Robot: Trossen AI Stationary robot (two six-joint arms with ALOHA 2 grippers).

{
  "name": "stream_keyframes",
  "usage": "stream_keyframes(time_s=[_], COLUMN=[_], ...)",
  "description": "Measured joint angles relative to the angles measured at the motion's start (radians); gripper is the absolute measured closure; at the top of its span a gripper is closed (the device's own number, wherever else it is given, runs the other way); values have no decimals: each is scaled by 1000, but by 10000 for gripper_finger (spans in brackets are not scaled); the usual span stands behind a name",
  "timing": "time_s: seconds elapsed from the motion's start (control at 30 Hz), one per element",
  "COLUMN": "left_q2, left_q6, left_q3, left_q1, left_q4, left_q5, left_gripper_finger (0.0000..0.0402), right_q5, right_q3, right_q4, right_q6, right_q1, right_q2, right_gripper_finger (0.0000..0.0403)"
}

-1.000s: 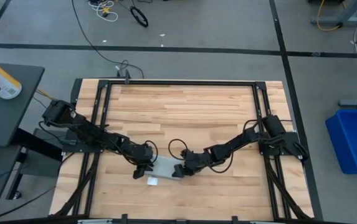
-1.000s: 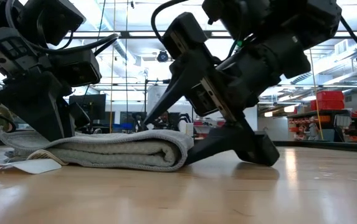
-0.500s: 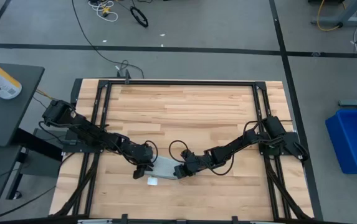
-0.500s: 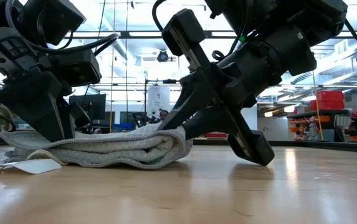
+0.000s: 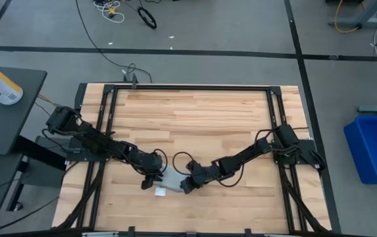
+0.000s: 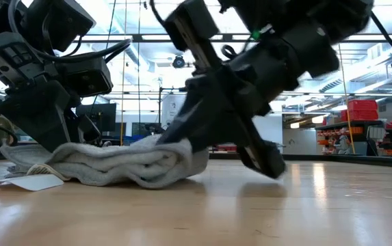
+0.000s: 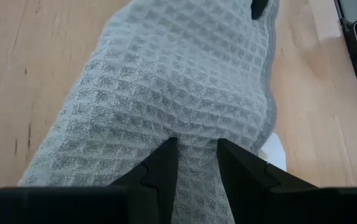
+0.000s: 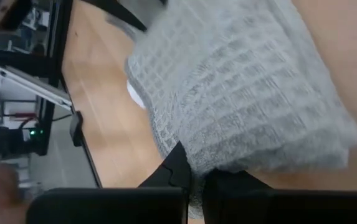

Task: Fold microfiber towels
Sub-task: Fold the gray towel

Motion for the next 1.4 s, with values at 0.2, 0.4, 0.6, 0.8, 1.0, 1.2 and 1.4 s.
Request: stream_keyframes(time_s=[0.2,0.4,0.6,0.8,1.0,1.2,1.4], left_q2=[1,2,2,2,-24,-100,-153], left_q6=[-2,-1,0,1,34,79,89], left_q3=[-1,-1,-2,-2,-5,-3,2], left_q1=[0,0,0,0,0,0,0], left_q4=[3,3,3,1,-4,23,31], left_q5=[5,6,6,34,62,66,56], left_gripper_finger=[280,293,303,301,299,317,392], right_q5=[3,3,-20,-27,-28,-28,-28], right_q3=[107,180,222,215,206,206,206], right_q4=[-173,-184,-249,-457,-453,-455,-454], right_q6=[-104,-195,-218,-168,-161,-168,-168], right_q1=[-14,-17,-26,-14,-4,-4,-4], right_q2=[-3,-5,-8,-8,-8,-8,-9], right_gripper_finger=[389,389,390,390,390,390,390])
